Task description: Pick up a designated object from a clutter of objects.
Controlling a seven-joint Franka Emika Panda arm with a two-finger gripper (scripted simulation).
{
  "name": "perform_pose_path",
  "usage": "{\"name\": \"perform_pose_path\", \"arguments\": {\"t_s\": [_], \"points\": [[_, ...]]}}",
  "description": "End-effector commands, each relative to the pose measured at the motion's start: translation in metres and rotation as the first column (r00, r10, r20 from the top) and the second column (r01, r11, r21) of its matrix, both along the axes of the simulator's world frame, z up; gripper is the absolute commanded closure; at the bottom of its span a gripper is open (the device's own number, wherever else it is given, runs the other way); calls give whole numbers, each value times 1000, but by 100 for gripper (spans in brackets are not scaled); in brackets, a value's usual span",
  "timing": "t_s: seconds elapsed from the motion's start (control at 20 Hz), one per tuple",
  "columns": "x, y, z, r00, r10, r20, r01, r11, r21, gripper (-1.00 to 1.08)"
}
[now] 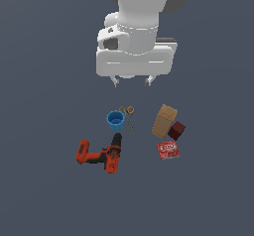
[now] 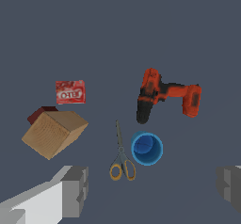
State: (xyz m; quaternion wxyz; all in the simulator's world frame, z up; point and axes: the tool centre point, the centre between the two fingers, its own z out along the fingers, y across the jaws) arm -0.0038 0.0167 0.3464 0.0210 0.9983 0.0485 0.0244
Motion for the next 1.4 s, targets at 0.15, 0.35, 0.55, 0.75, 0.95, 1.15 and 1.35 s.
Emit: {"name": "perform_pose_path", "arguments": {"t_s": [0.15,0.35,0.55,0.75,0.95,1.15,1.35], "points": [[1,9,-9,999,54,-5,-54,999,-1,-92],[2,22,-22,992,129,-11,-129,992,-2,-92],[3,40,-39,972,233,-20,-233,972,-2,-92],[2,64,-62,931,363,-30,-363,932,1,-92],[-2,89,-86,867,496,-39,-496,868,8,-92],[-8,113,-110,788,614,-46,-614,789,17,-92],[-14,132,-128,714,699,-50,-698,715,26,-92]]}}
